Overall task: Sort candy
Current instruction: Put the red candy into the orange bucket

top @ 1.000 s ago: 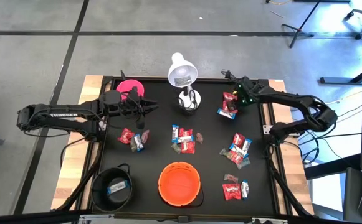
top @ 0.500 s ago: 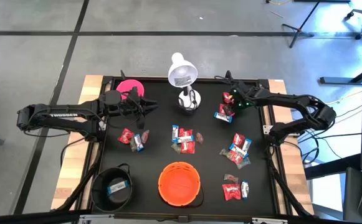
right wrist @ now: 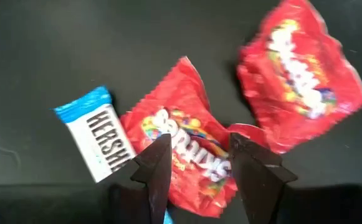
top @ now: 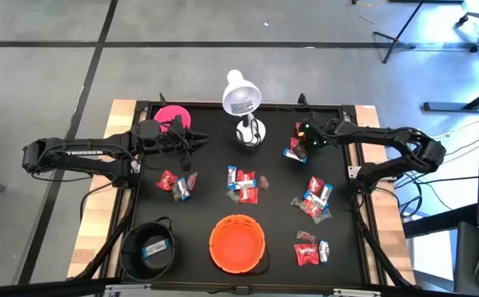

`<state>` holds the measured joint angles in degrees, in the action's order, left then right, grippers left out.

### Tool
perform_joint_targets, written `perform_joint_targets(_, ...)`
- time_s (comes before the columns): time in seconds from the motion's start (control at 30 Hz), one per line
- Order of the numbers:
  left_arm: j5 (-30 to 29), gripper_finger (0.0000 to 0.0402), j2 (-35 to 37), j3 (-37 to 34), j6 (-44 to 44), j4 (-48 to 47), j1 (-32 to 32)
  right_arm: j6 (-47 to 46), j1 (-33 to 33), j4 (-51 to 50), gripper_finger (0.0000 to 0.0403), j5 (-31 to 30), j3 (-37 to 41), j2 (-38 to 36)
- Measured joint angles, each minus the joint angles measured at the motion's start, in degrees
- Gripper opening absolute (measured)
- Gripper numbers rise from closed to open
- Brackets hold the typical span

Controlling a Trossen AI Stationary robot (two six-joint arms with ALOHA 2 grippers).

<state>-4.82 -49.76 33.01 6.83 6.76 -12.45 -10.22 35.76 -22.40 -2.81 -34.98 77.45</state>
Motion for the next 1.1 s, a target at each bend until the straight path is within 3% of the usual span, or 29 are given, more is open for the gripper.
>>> perform_joint_targets(0.47, 0.00, 0.0080, 0.00, 0.00, 0.00, -0.24, 0.00, -1.51, -1.30, 2.47, 0.0152, -2.34, -0.20, 5.68)
perform_joint_targets(0.6, 0.02, 0.0080, 0.00, 0.00, 0.04, -0.28, 0.00, -0.62, -1.30, 2.64, 0.0114, -2.35, -0.14, 5.08)
perform_joint_targets(0.8, 0.01, 0.0080, 0.00, 0.00, 0.06, -0.31, 0.00, 0.69, -1.28, 2.24, 0.0015, -2.34, -0.10, 4.99)
perform_joint_targets(1.1, 0.02, 0.0080, 0.00, 0.00, 0.39, -0.30, 0.27, 1.22, -1.28, 0.30, 0.0006, -2.25, 0.28, 1.30)
